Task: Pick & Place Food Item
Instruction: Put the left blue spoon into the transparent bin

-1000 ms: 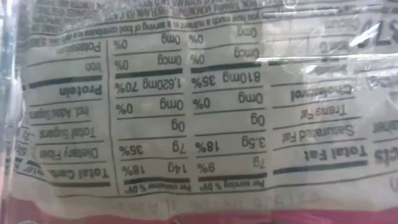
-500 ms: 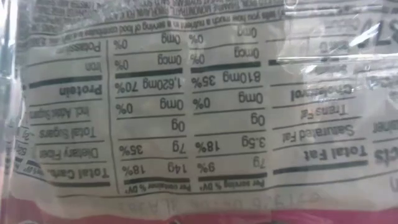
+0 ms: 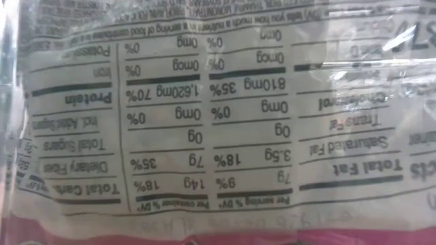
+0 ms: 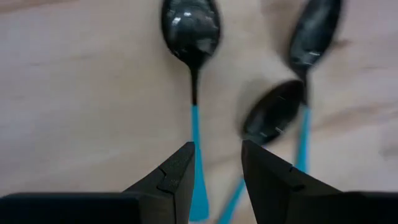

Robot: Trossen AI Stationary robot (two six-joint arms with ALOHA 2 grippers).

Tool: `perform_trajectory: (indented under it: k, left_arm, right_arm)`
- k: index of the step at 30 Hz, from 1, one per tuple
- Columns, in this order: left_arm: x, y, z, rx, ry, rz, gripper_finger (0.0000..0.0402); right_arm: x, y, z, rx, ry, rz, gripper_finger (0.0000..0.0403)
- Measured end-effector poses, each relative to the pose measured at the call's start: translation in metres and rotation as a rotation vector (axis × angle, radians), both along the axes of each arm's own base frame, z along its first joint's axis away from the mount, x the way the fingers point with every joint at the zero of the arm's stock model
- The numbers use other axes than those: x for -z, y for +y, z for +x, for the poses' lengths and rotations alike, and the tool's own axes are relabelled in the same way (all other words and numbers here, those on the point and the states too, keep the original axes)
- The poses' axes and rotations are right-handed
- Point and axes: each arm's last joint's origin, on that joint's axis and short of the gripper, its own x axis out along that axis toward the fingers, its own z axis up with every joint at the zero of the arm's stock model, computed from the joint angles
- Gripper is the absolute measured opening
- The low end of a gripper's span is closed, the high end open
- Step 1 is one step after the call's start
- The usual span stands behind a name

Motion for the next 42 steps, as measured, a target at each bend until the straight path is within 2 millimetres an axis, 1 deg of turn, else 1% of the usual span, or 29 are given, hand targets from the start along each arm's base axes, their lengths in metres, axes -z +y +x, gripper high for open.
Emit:
perform_trajectory:
  k: [5, 10, 15, 27, 34, 38, 42]
  left_arm:
    - [0.018, 0.005, 0.009, -0.027, 0.056, 0.040, 0.0133]
    - [0.028, 0.010, 0.016, -0.049, 0.064, 0.124, 0.0133]
    - [0.034, 0.014, 0.020, -0.066, 0.076, 0.176, 0.0133]
    - [0.049, 0.021, 0.023, -0.114, 0.099, 0.170, 0.0133]
    - [0.050, 0.026, 0.022, -0.129, 0.097, 0.171, 0.0132]
    - [0.050, 0.027, 0.022, -0.129, 0.098, 0.171, 0.0113]
    - [0.050, 0.027, 0.022, -0.100, 0.103, 0.177, 0.0073]
  right_arm:
    - [0.000, 0.000, 0.000, 0.000, 0.000, 0.000, 0.0381]
    - [0.000, 0.000, 0.000, 0.000, 0.000, 0.000, 0.0381]
    - [0.000, 0.000, 0.000, 0.000, 0.000, 0.000, 0.0381]
    - [0.000, 0.000, 0.000, 0.000, 0.000, 0.000, 0.0381]
    - [0.000, 0.000, 0.000, 0.000, 0.000, 0.000, 0.0381]
    - [0.000, 0.000, 0.000, 0.000, 0.000, 0.000, 0.0381]
    - [0.000, 0.000, 0.000, 0.000, 0.000, 0.000, 0.0381]
